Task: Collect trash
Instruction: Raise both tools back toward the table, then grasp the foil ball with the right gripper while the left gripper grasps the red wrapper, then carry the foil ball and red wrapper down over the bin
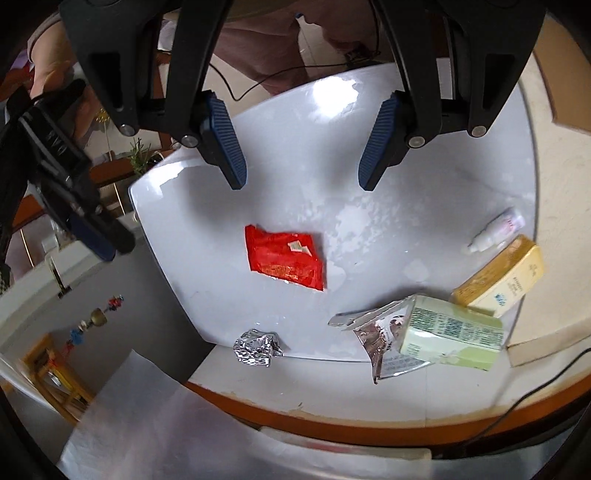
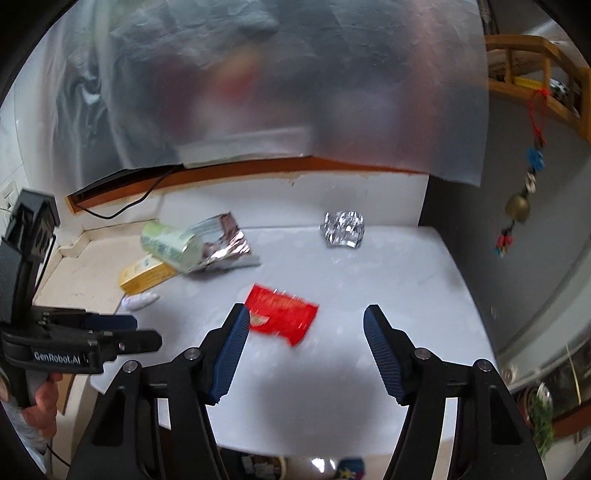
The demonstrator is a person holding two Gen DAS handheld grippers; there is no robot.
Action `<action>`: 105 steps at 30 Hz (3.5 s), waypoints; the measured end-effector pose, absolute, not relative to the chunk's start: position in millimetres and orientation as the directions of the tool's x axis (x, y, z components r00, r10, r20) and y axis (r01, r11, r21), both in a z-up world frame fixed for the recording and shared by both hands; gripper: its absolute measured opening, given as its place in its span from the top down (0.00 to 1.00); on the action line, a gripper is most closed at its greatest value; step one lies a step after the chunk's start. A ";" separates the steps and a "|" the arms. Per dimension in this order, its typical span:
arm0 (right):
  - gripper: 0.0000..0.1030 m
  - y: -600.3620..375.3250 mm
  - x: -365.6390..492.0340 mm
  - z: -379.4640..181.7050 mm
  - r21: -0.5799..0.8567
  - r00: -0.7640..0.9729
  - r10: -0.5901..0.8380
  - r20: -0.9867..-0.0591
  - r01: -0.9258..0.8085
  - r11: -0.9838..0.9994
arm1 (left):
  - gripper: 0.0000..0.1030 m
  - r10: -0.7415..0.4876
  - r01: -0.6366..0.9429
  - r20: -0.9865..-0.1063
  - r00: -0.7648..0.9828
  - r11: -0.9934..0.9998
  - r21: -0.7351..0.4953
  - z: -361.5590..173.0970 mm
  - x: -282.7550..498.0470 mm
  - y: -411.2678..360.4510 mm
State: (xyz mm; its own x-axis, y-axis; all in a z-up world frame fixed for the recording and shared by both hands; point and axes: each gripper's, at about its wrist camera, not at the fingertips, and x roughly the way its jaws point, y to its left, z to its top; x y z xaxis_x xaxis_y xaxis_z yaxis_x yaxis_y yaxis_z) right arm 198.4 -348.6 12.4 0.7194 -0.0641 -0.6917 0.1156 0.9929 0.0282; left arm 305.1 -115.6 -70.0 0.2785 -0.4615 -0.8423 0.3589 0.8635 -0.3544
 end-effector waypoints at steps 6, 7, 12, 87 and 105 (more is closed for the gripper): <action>0.36 -384.4 255.2 3.9 0.020 0.713 -0.008 -0.701 0.030 0.999 | 0.42 -0.449 0.264 -0.854 0.264 0.885 -0.383 -95.7 337.2 -144.1; 0.36 -390.0 263.9 1.4 0.023 0.708 0.002 -0.706 0.020 1.000 | 0.42 -0.446 0.243 -0.858 0.254 0.888 -0.390 -101.5 342.7 -148.9; 0.36 -423.6 308.7 -14.9 0.040 0.681 0.066 -0.729 -0.054 0.998 | 0.42 -0.408 0.142 -0.883 0.232 0.912 -0.384 -132.2 367.3 -170.8; 0.72 -435.3 390.7 -148.0 0.140 0.526 0.357 -0.772 -0.407 0.903 | 0.61 -0.509 -0.133 -0.818 0.267 0.821 -0.555 -187.4 370.3 -236.1; 0.72 -435.5 384.7 -139.0 0.167 0.524 0.392 -0.756 -0.424 0.890 | 0.97 -0.378 -0.105 -0.834 0.402 0.886 -0.452 -162.4 383.8 -261.0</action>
State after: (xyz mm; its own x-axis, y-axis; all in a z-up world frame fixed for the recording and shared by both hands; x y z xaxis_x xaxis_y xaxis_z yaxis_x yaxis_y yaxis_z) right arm 384.7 -435.5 -139.0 0.5245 0.3924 -0.7556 -0.4244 0.8898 0.1675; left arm 383.8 -261.0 -162.4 0.4023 -0.3782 -0.8337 -0.1052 0.8856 -0.4525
